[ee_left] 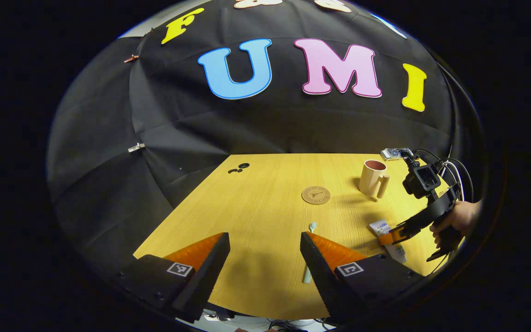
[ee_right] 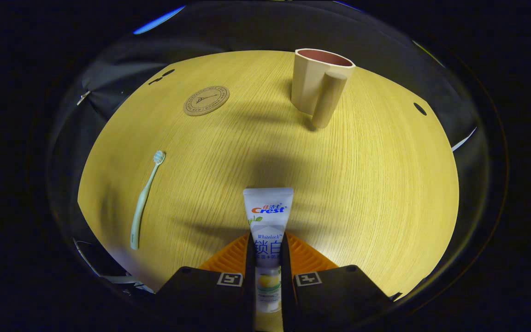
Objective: Put the toothbrush and toothpaste on the desktop into the cup, then pick up the cup and place it on the coaster on the desktop.
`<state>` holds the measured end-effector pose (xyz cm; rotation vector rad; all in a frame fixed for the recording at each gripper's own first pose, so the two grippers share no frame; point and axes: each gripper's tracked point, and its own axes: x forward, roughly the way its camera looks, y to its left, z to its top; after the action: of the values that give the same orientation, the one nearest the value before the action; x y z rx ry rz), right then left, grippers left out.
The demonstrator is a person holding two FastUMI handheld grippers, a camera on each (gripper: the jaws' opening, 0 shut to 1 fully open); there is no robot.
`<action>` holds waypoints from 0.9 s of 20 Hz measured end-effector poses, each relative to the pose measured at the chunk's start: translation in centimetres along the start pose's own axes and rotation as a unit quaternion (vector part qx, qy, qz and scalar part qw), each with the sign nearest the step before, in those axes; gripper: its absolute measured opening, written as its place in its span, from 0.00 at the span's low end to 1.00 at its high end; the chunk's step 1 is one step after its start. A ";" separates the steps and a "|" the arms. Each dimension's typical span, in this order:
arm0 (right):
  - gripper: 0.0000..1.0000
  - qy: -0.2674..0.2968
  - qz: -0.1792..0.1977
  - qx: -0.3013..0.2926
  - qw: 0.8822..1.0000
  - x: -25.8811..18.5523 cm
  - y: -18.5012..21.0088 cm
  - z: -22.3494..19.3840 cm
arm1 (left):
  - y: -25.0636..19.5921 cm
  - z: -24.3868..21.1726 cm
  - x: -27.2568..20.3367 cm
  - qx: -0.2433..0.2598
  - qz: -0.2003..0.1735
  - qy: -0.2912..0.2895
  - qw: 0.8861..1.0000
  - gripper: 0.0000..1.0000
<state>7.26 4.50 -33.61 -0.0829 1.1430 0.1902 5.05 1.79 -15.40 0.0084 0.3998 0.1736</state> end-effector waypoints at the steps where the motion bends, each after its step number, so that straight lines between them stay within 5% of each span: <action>1: 0.26 0.000 0.002 0.007 1.000 -0.3 0.0 -0.2 | -0.3 -0.3 0.4 -0.002 -0.015 0.008 1.000 0.98; 8: 0.26 -0.051 0.010 0.050 0.997 -4.3 -2.8 0.3 | -4.7 -3.7 5.2 -0.002 -0.123 0.109 0.986 0.99; 14: 0.26 -0.076 0.025 0.085 0.993 -6.3 -4.4 0.3 | -7.8 -7.8 10.0 0.023 -0.132 0.206 0.969 0.98; 18: 0.26 -0.079 0.041 0.086 0.992 -6.3 -4.8 -0.2 | -8.7 -9.5 11.7 0.015 -0.125 0.255 0.959 0.87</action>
<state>5.48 -0.89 -28.12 0.1304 1.0020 0.1679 13.46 -5.08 -29.03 -0.0573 0.9140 -0.0858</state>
